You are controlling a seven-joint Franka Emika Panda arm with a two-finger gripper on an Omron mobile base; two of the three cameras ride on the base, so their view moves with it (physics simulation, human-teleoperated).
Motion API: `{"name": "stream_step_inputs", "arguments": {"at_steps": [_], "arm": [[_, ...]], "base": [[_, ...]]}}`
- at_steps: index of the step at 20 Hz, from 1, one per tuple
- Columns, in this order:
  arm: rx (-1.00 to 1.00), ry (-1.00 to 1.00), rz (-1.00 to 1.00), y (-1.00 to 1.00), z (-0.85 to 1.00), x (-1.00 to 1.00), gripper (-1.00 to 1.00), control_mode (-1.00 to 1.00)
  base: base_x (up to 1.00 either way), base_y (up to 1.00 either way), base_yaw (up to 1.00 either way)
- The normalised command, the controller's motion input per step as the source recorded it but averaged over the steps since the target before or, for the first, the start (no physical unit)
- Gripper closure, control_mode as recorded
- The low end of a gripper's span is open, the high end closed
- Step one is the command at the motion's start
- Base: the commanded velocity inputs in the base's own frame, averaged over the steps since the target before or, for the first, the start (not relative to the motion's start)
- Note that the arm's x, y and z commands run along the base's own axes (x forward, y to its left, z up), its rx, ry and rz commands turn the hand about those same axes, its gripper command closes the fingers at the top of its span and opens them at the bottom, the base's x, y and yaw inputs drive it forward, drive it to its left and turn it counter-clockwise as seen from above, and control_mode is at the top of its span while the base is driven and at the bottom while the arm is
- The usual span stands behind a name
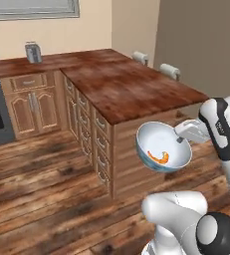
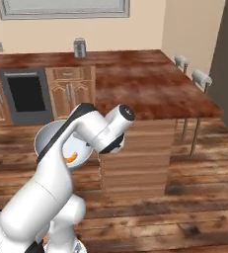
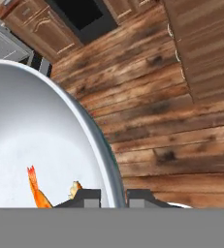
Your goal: Move the glass cup from next to the sink to the open cabinet. Then, move the bowl with the shrimp to the fridge to clear the area for faucet cleaning.
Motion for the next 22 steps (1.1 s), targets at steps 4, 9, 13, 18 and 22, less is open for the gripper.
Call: {"name": "stream_step_inputs", "arguments": {"at_steps": [4,9,13,18,22], "arm": [[0.00,0.00,0.00,0.00,0.00,0.00,1.00,1.00],[0.00,0.00,0.00,0.00,0.00,0.00,1.00,1.00],[0.00,0.00,0.00,0.00,0.00,0.00,1.00,1.00],[0.00,0.00,0.00,0.00,0.00,0.00,1.00,1.00],[0.00,0.00,0.00,0.00,0.00,0.00,1.00,1.00]], "base": [[0.09,0.19,0.87],[0.46,0.32,0.73],[0.98,0.64,0.45],[1.00,0.71,0.39],[1.00,0.74,0.36]]}}
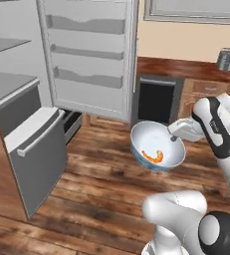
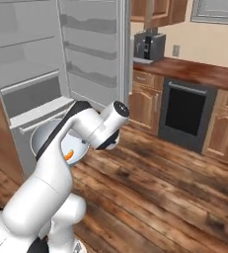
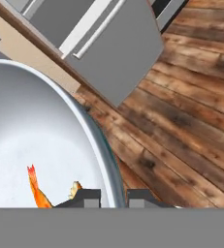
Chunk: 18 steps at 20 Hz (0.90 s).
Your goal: Move the glass cup from next to the sink to the open cabinet. Then, move the bowl with the shrimp to the fridge to clear the area for faucet cleaning.
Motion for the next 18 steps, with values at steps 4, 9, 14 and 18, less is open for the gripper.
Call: {"name": "stream_step_inputs", "arguments": {"at_steps": [4,9,14,18], "arm": [[0.00,0.00,0.00,0.00,0.00,0.00,1.00,1.00],[0.00,0.00,0.00,0.00,0.00,0.00,1.00,1.00],[0.00,0.00,0.00,0.00,0.00,0.00,1.00,1.00],[0.00,0.00,0.00,0.00,0.00,0.00,1.00,1.00]], "base": [[1.00,0.74,0.37],[1.00,0.74,0.37],[1.00,0.59,0.37],[1.00,0.12,0.24]]}}
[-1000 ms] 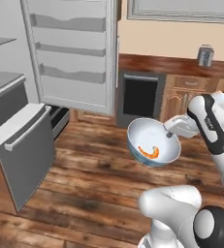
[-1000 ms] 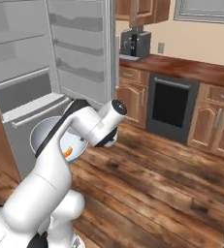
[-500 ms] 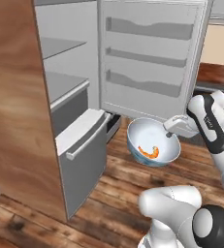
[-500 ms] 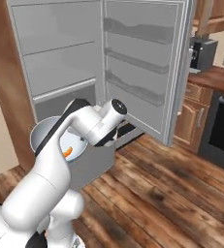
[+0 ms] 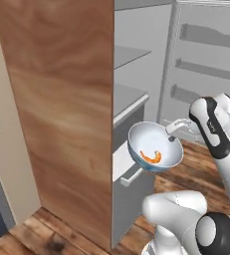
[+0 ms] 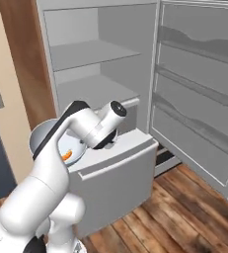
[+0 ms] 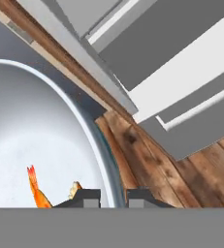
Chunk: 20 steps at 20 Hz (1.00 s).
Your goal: Move the glass cup from next to the sink to the open cabinet. Then, move the bowl with the shrimp to the fridge to clear the area for faucet cleaning.
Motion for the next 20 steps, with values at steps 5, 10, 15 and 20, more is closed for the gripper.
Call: {"name": "stream_step_inputs", "arguments": {"at_steps": [5,10,15,20], "arm": [[0.00,0.00,0.00,0.00,0.00,0.00,1.00,1.00],[0.00,0.00,0.00,0.00,0.00,0.00,1.00,1.00],[0.00,0.00,0.00,0.00,0.00,0.00,1.00,1.00],[0.00,0.00,0.00,0.00,0.00,0.00,1.00,1.00]], "base": [[0.89,-0.36,0.10],[0.44,-0.70,0.38],[0.07,-0.47,0.47],[0.04,-0.38,0.41]]}}
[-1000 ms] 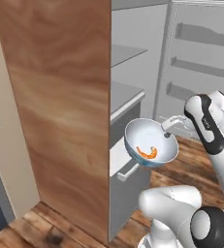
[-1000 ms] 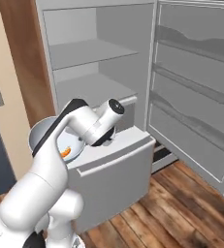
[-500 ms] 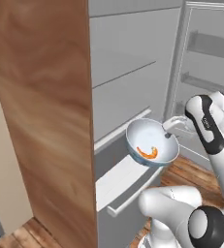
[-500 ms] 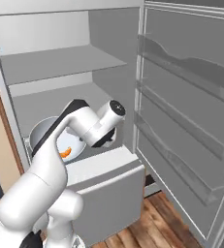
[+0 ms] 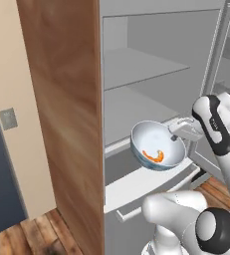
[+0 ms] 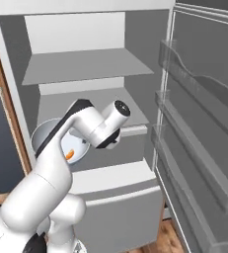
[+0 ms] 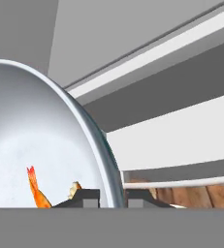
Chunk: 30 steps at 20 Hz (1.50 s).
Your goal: Move the glass cup from next to the sink to the open cabinet. Then, move the bowl with the shrimp to the fridge to clear the area for faucet cleaning.
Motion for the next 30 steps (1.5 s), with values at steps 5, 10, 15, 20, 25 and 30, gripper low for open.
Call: {"name": "stream_step_inputs", "arguments": {"at_steps": [5,10,15,20,25,30], "arm": [[0.00,0.00,0.00,0.00,0.00,0.00,1.00,1.00],[0.18,-0.01,-0.01,-0.29,0.62,0.01,1.00,-1.00],[0.17,0.00,-0.24,0.00,0.93,0.02,1.00,-1.00],[0.20,0.06,-0.27,0.00,0.46,0.16,1.00,-1.00],[0.07,0.14,-0.39,0.00,-0.01,0.09,1.00,-1.00],[0.00,0.21,-0.48,0.06,-0.28,0.13,1.00,-1.00]], "base": [[0.16,-0.53,0.20],[0.00,0.00,0.00],[0.00,0.00,0.00],[0.00,0.00,0.00],[0.00,0.00,0.00],[0.00,0.00,0.00]]}}
